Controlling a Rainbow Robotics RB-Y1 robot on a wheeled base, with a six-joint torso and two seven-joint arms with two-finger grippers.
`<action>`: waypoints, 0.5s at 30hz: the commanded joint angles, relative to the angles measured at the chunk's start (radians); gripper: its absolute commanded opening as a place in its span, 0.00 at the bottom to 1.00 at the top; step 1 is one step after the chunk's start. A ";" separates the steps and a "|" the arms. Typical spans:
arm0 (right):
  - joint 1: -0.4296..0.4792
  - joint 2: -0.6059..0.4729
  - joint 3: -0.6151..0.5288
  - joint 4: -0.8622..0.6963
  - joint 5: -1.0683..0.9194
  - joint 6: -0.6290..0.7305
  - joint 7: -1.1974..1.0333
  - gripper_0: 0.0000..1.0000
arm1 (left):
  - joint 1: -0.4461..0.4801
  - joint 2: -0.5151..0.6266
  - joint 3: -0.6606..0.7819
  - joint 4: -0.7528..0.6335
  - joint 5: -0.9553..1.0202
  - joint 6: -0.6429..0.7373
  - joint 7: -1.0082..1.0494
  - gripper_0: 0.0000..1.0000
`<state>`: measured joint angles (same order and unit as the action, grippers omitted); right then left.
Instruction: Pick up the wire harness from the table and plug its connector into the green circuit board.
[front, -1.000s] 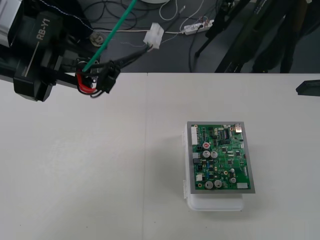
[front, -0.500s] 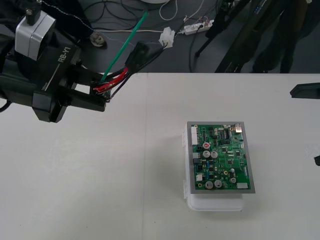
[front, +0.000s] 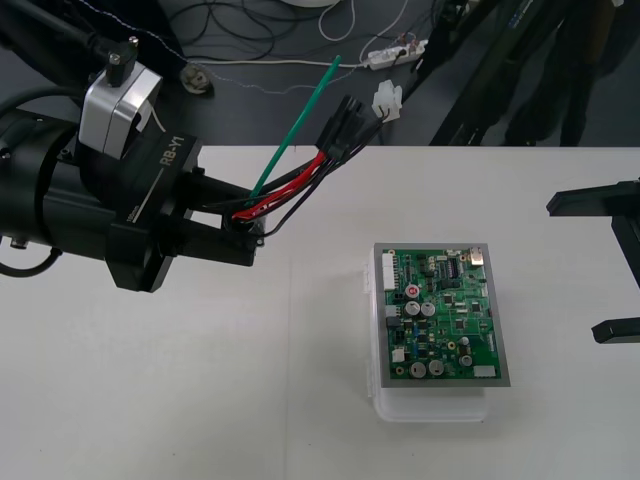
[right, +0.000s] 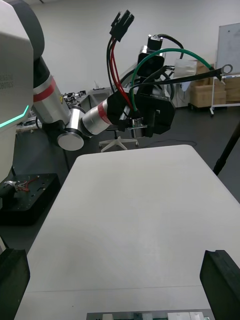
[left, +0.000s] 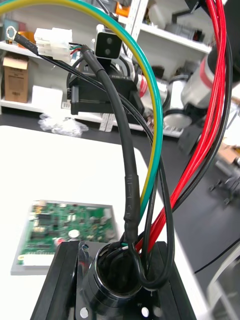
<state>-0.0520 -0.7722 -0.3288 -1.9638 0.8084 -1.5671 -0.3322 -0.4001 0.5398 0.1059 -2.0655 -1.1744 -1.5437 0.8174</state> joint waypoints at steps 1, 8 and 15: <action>-0.025 -0.029 0.013 -0.003 0.008 -0.004 -0.041 1.00 | 0.035 -0.050 -0.011 -0.041 -0.008 -0.027 0.166 0.00; -0.028 -0.022 0.013 0.000 0.012 -0.004 -0.044 1.00 | 0.102 -0.061 -0.071 -0.039 -0.022 -0.027 0.183 0.00; -0.083 -0.003 0.013 -0.001 0.012 -0.004 -0.059 1.00 | 0.181 -0.061 -0.115 -0.039 -0.022 -0.027 0.207 0.00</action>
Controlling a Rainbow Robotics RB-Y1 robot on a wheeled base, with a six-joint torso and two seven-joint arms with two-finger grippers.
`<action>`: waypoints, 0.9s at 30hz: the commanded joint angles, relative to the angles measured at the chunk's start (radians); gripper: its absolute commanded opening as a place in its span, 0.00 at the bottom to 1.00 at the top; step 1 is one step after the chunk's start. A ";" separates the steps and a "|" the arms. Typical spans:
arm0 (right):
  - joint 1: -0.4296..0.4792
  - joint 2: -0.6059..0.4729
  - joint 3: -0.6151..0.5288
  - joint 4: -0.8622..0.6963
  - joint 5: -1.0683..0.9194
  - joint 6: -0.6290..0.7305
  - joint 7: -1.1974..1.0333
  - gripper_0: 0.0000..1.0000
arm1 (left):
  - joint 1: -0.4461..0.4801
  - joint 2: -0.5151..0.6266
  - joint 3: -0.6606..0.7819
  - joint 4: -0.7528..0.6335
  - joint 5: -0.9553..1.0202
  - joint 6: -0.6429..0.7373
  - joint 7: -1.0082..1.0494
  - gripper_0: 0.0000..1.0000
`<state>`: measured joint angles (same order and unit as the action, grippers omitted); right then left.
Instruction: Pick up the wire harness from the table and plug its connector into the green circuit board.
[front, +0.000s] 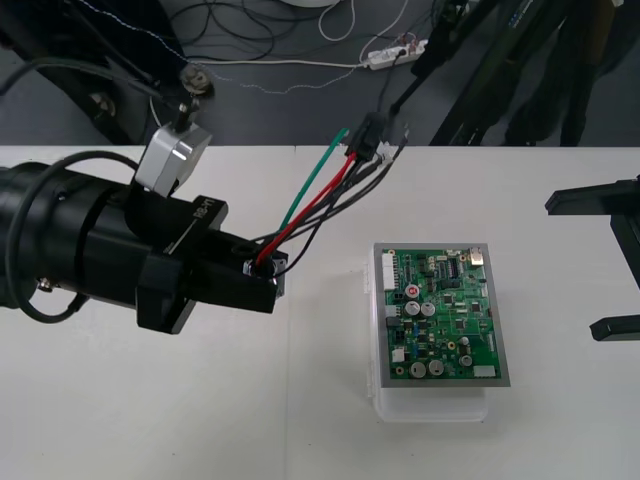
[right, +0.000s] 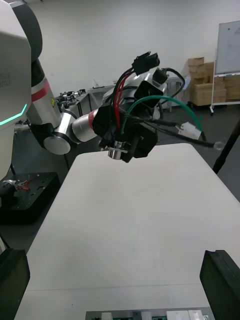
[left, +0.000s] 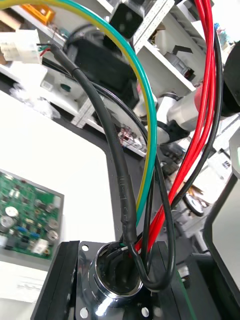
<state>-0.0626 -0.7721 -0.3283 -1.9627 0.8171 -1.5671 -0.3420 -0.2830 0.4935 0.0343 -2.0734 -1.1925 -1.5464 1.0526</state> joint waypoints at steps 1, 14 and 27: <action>-0.080 -0.003 0.012 -0.001 0.004 -0.004 -0.051 1.00 | 0.070 -0.015 -0.048 -0.031 -0.004 -0.024 -0.025 0.00; -0.190 -0.003 0.072 0.070 0.027 -0.004 -0.084 1.00 | 0.151 -0.029 -0.093 -0.031 0.024 -0.024 0.152 0.00; -0.301 -0.001 0.098 0.163 0.093 -0.004 -0.075 1.00 | 0.168 -0.038 -0.096 -0.030 0.022 -0.024 0.216 0.00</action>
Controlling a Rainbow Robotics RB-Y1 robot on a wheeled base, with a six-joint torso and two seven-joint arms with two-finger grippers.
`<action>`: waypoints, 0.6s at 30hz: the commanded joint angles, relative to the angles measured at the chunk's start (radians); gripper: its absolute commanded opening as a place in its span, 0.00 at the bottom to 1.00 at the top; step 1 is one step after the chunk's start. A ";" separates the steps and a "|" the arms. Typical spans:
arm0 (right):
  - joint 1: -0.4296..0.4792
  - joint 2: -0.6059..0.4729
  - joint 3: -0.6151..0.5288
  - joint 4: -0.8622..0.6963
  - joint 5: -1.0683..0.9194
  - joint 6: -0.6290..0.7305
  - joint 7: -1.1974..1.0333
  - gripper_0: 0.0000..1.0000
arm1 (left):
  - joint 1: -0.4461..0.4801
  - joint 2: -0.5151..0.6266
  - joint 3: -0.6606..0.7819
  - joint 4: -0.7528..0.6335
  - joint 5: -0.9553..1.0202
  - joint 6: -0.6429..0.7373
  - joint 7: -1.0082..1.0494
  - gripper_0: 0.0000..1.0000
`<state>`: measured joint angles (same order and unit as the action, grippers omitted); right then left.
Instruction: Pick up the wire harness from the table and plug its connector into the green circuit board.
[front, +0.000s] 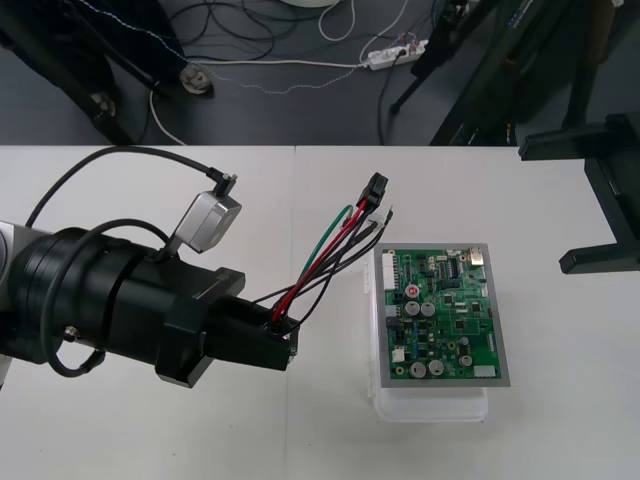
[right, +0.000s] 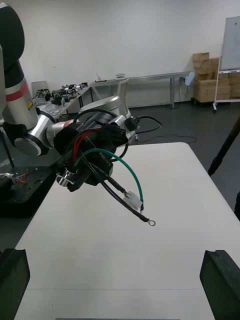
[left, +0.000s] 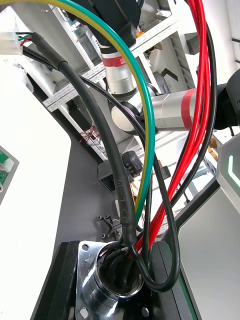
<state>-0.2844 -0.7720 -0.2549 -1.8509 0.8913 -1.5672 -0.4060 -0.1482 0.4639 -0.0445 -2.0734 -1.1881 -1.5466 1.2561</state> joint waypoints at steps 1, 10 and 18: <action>-0.095 -0.003 0.028 0.072 0.018 -0.004 -0.011 1.00 | 0.038 -0.007 -0.017 -0.030 0.018 -0.024 0.011 0.00; -0.156 -0.003 0.031 0.173 0.018 -0.004 -0.013 1.00 | 0.044 -0.005 -0.015 -0.016 0.024 -0.024 0.011 0.00; -0.185 0.049 0.036 0.197 0.078 -0.004 -0.004 1.00 | 0.044 -0.005 -0.025 -0.016 0.036 -0.024 0.009 0.00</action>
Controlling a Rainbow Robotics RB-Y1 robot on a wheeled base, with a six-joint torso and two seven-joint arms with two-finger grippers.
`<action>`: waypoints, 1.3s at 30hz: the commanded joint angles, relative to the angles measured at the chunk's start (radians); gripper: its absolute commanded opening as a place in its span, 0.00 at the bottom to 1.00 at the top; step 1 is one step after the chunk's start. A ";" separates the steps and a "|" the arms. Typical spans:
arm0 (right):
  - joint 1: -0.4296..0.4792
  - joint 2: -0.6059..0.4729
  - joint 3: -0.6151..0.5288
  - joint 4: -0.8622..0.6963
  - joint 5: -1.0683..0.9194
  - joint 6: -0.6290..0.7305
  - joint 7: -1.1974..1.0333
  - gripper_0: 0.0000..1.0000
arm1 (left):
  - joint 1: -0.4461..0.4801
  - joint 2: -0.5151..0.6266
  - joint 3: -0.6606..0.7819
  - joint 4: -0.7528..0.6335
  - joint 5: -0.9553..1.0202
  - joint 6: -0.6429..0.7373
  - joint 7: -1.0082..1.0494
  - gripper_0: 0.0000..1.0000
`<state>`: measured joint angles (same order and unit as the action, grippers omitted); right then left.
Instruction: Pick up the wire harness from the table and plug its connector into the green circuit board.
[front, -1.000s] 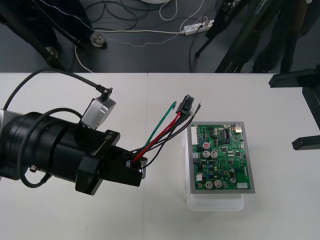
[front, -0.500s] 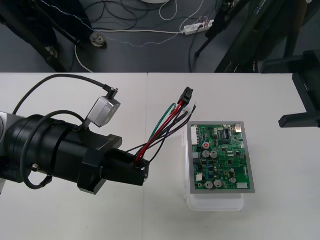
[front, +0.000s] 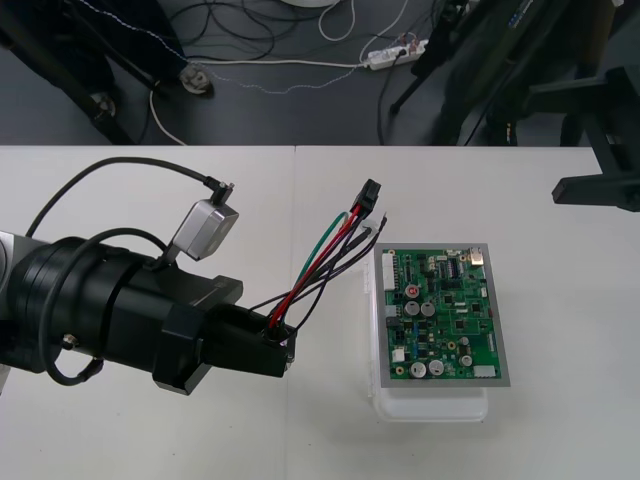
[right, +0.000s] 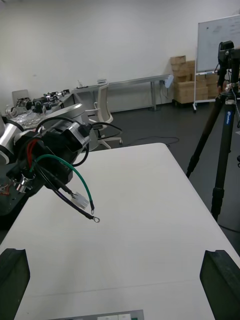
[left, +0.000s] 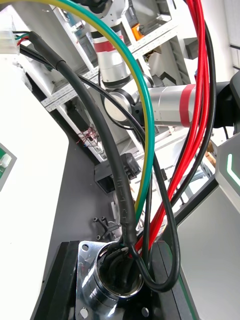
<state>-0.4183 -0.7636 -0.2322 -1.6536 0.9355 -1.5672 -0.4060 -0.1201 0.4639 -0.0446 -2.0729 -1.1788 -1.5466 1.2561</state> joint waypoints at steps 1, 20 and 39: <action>-0.056 0.053 0.013 0.000 0.045 -0.004 -0.004 1.00 | 0.017 -0.005 -0.029 -0.015 0.030 -0.024 0.009 0.00; -0.145 0.165 0.232 0.008 -0.038 -0.004 -0.002 1.00 | 0.043 0.002 -0.049 -0.015 0.045 -0.024 -0.012 0.00; -0.205 0.317 0.307 0.008 -0.049 -0.004 -0.011 1.00 | 0.050 -0.002 -0.046 -0.015 0.050 -0.010 -0.037 0.00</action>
<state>-0.5723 -0.4785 0.0302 -1.6432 0.9076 -1.5672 -0.4060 -0.0919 0.4640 -0.0773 -2.0726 -1.1480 -1.5466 1.2550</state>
